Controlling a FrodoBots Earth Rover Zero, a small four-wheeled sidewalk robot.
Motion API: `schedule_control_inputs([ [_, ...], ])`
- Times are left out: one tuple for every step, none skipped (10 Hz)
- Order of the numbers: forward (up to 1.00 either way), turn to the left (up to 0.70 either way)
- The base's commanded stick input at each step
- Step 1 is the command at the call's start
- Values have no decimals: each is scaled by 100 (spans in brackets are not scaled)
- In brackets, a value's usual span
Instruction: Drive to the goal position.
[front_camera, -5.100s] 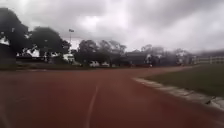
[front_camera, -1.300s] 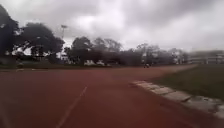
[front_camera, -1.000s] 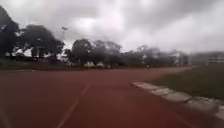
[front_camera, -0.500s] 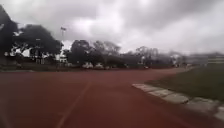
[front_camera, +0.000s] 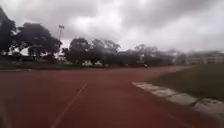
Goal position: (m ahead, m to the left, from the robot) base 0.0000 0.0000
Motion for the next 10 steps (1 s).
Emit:
schedule_control_inputs([
  [50,2],
  [50,2],
  [50,2],
  [50,2],
  [50,2],
  [50,2],
  [50,2],
  [50,2],
  [50,2],
  [50,2],
])
